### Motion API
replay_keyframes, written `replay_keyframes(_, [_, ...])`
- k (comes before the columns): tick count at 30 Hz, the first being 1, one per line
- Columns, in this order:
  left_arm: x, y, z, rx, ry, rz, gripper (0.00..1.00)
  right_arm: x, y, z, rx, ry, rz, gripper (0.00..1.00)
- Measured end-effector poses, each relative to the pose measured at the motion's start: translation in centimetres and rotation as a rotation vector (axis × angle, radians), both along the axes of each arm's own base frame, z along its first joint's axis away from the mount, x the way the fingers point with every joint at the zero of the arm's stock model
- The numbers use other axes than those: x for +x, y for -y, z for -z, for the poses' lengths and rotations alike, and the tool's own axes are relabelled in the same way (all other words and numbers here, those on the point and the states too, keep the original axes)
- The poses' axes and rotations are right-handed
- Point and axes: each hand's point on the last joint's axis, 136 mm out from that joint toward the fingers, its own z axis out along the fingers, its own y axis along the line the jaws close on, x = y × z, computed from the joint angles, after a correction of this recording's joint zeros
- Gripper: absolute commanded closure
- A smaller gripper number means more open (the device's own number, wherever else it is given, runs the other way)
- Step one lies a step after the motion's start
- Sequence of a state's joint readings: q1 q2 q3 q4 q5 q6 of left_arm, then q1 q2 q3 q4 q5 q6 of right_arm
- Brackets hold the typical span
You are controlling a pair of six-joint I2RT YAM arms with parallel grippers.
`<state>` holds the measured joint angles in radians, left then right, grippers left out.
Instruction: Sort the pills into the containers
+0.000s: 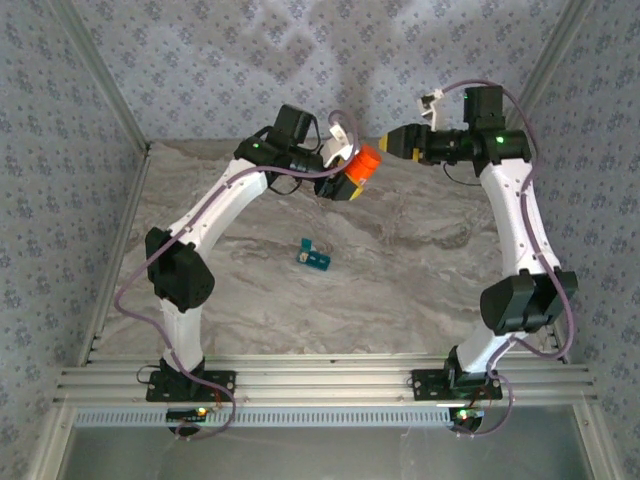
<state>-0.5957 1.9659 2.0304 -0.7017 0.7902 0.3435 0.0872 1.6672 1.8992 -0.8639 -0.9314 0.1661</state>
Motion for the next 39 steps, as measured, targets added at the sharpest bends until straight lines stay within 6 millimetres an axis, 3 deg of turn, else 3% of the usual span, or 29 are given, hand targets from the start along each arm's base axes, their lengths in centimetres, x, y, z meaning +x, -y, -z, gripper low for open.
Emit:
replay_keyframes(5, [-0.5, -0.2, 0.3, 0.01, -0.021, 0.012, 1.0, -1.4, -2.0, 0.6, -0.037, -0.012, -0.087, 0.28])
replay_keyframes(11, [-0.6, -0.2, 0.4, 0.014, -0.031, 0.014, 1.0, -2.1, -2.7, 1.2, -0.053, -0.026, -0.121, 0.32])
replay_keyframes(15, [-0.6, -0.2, 0.4, 0.014, -0.031, 0.015, 1.0, -2.2, -2.9, 1.6, -0.059, -0.036, -0.129, 0.37])
replay_keyframes(25, [-0.8, -0.4, 0.5, 0.015, -0.045, 0.019, 1.0, -2.1, -3.2, 1.9, -0.071, -0.038, -0.134, 0.65])
replay_keyframes(31, [-0.6, -0.6, 0.6, 0.021, -0.052, 0.009, 1.0, -1.9, -3.5, 2.3, -0.067, -0.047, -0.123, 0.71])
replay_keyframes(39, [0.5, -1.0, 2.3, 0.073, -0.04, -0.069, 1.0, -0.8, -3.7, 4.3, -0.023, -0.15, 0.014, 0.73])
